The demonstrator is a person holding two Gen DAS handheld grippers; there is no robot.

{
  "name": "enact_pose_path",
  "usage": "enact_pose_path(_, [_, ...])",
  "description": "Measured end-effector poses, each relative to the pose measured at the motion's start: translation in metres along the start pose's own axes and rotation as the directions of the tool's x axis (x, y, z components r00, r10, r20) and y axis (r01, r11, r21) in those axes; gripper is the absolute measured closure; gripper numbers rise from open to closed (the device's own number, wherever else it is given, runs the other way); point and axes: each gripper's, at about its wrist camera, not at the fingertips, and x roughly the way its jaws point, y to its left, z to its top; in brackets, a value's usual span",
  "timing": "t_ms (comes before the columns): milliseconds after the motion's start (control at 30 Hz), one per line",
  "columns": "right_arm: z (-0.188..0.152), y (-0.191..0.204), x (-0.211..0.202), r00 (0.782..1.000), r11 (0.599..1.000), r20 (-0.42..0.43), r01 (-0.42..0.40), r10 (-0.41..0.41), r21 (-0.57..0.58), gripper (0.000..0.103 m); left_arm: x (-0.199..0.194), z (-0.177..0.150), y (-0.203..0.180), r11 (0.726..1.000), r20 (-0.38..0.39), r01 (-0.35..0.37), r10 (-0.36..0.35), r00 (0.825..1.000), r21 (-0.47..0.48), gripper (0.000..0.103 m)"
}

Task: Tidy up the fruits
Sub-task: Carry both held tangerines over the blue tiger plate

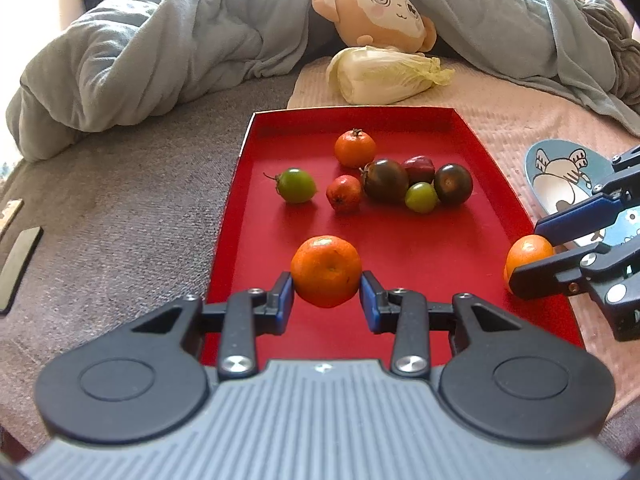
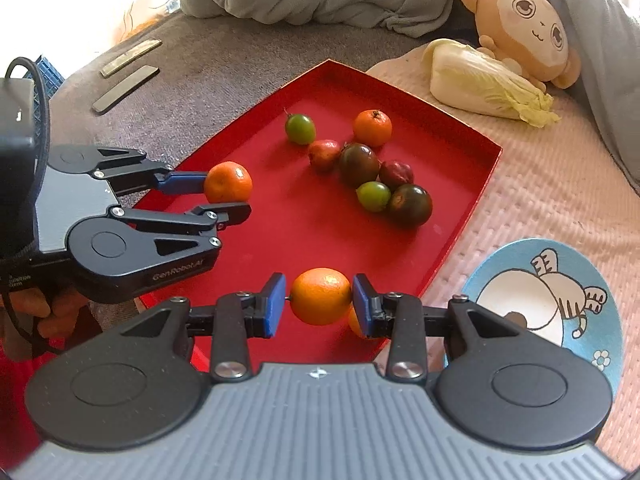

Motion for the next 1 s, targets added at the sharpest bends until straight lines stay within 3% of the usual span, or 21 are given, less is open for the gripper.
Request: enact_pose_path(1000, [-0.019, -0.036, -0.049, 0.995, 0.993, 0.091, 0.029, -0.039, 0.110, 0.061, -0.010, 0.003, -0.029, 0.999, 0.010, 0.017, -0.017, 1.000, 0.040, 0.064])
